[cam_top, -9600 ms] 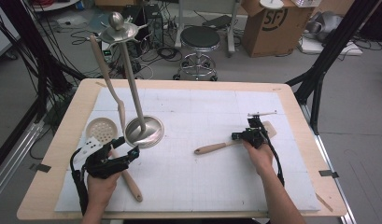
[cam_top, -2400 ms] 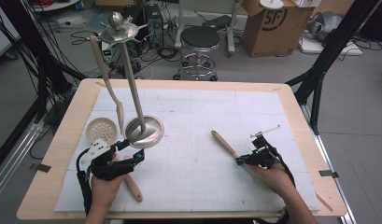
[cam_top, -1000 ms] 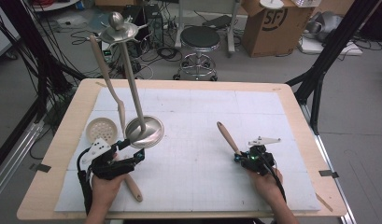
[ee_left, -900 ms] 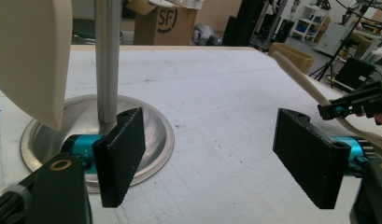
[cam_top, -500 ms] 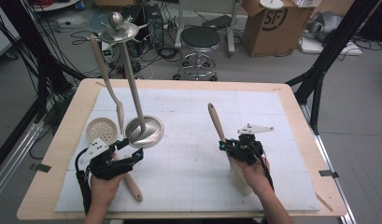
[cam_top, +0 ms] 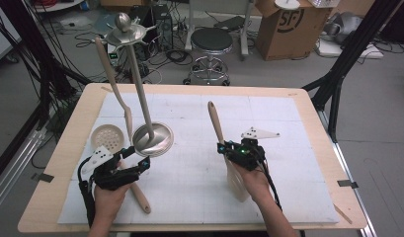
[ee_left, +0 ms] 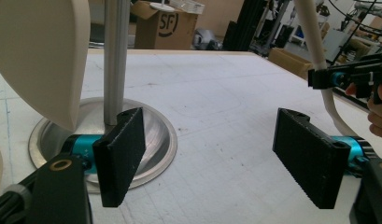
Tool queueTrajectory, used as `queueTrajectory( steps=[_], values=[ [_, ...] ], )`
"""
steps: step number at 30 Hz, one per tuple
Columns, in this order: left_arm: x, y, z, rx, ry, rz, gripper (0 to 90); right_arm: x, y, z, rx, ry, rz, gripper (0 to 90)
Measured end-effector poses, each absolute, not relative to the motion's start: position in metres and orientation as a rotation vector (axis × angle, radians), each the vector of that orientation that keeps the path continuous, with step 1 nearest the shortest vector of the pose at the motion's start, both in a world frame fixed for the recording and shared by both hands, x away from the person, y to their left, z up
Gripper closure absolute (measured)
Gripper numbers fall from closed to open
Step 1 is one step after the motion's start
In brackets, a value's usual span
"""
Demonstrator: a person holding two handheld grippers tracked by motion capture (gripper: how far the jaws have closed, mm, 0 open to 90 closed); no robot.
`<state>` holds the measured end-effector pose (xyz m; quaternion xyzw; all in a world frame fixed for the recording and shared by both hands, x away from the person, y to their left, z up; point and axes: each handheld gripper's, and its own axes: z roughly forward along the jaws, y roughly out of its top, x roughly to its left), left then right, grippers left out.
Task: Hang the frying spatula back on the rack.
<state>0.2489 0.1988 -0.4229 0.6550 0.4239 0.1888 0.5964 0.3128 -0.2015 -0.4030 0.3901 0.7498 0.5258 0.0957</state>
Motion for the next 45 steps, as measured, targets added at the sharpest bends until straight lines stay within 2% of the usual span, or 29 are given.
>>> queueTrajectory(
  steps=[10,26,45],
  values=[
    [0.248,0.200,-0.423,1.515,0.987,0.438,26.1,0.308,-0.189,-0.397,1.023,2.094,1.709,77.7],
    [0.247,0.203,-0.422,1.511,0.991,0.442,26.2,0.315,-0.154,-0.368,0.927,2.125,1.741,77.9],
    [0.243,0.209,-0.422,1.496,1.002,0.454,26.2,0.335,-0.110,-0.302,0.770,2.106,1.851,77.9]
  ],
)
